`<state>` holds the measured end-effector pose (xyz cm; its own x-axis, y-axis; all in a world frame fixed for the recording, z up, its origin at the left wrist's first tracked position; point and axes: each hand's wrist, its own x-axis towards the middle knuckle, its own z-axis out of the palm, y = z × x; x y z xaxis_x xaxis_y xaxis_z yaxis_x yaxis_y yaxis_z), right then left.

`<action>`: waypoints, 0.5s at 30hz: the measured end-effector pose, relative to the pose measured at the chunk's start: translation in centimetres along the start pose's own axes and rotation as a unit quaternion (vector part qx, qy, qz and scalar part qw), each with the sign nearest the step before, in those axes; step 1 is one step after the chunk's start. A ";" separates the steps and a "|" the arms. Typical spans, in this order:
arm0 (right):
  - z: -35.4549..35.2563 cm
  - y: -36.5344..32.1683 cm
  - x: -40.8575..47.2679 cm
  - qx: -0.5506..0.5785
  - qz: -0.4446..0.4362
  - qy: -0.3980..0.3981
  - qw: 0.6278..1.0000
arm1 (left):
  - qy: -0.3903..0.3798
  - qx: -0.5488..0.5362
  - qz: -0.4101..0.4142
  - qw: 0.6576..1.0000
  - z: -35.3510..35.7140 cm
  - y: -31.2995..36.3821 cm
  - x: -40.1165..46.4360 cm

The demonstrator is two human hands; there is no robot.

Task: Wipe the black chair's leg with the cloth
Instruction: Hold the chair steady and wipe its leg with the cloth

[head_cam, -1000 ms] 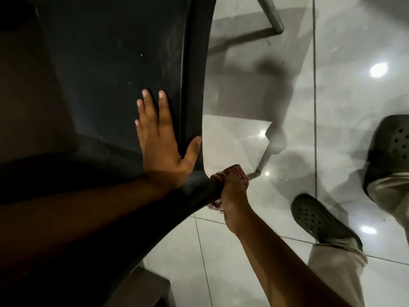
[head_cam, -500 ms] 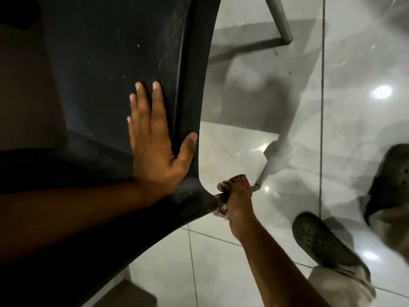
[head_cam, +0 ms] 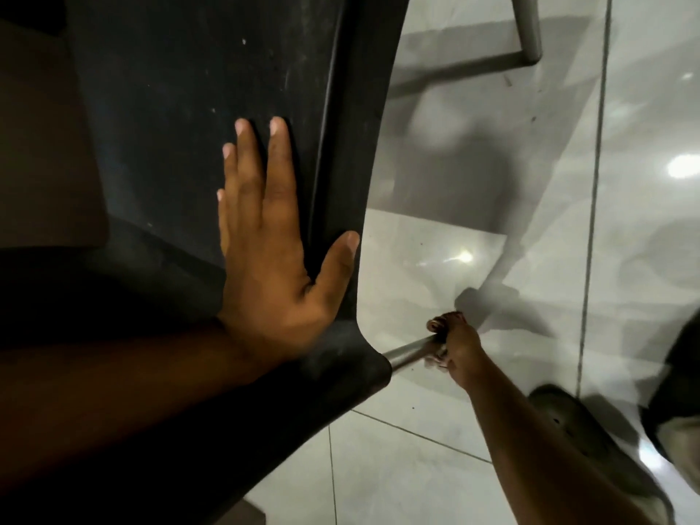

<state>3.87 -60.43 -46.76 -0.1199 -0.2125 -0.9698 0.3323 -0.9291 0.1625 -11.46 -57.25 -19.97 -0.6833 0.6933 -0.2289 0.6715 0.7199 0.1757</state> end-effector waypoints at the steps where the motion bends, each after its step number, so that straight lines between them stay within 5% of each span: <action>1: 0.6 -0.1 -2.3 -0.005 -0.010 -0.005 1.000 | -0.001 0.001 -0.001 1.000 0.0 0.1 0.0; 7: 3.5 2.0 -15.6 0.007 -0.097 -0.147 0.984 | 0.006 0.005 -0.009 1.000 -0.1 0.5 0.1; 15: 1.6 0.8 -4.6 0.082 -0.067 -0.041 0.993 | 0.021 -0.007 0.007 1.000 0.3 -0.2 0.2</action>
<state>3.19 -60.71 -41.88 -0.2315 -0.1016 -0.9675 0.1515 -0.9862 0.0673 -11.67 -57.29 -20.36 -0.6854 0.7039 -0.1866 0.6770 0.7103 0.1926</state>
